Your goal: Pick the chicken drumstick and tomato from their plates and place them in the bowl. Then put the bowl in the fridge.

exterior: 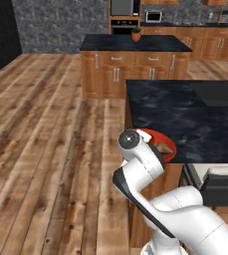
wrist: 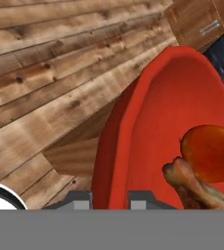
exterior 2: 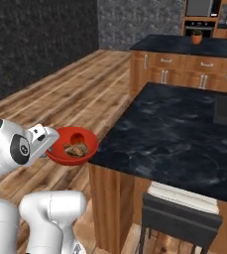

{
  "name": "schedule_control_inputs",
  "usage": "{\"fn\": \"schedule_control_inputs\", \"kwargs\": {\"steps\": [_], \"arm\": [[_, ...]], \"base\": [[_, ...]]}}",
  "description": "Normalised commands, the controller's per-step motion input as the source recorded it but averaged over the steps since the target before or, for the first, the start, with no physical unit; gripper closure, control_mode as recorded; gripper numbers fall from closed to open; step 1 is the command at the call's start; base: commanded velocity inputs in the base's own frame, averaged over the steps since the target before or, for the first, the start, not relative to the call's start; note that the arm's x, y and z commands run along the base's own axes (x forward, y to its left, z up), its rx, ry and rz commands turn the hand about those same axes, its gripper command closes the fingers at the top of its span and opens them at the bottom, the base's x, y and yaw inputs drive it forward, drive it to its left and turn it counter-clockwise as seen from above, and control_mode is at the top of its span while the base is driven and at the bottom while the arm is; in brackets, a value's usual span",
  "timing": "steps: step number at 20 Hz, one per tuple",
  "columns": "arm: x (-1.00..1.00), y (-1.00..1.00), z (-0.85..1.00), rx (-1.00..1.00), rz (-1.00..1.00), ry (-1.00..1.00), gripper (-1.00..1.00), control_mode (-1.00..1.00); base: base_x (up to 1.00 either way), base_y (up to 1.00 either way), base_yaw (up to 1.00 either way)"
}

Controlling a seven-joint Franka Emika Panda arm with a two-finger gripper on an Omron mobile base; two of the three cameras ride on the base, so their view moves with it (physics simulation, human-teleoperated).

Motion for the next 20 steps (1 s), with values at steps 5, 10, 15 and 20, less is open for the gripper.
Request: {"fn": "schedule_control_inputs", "kwargs": {"steps": [5, 10, 15, 20], "arm": [[0.00, 0.00, 0.00, 0.00, 0.00, 0.00, 1.00, 1.00], [0.00, 0.00, 0.00, 0.00, 0.00, 0.00, 1.00, 1.00], [0.00, 0.00, 0.00, 0.00, 0.00, 0.00, 1.00, 1.00], [0.00, 0.00, 0.00, 0.00, 0.00, 0.00, 1.00, 1.00]], "base": [[0.07, 0.90, 0.00], [0.22, 0.86, 0.00], [0.41, 0.76, 0.00], [0.55, 0.63, 0.00]]}}
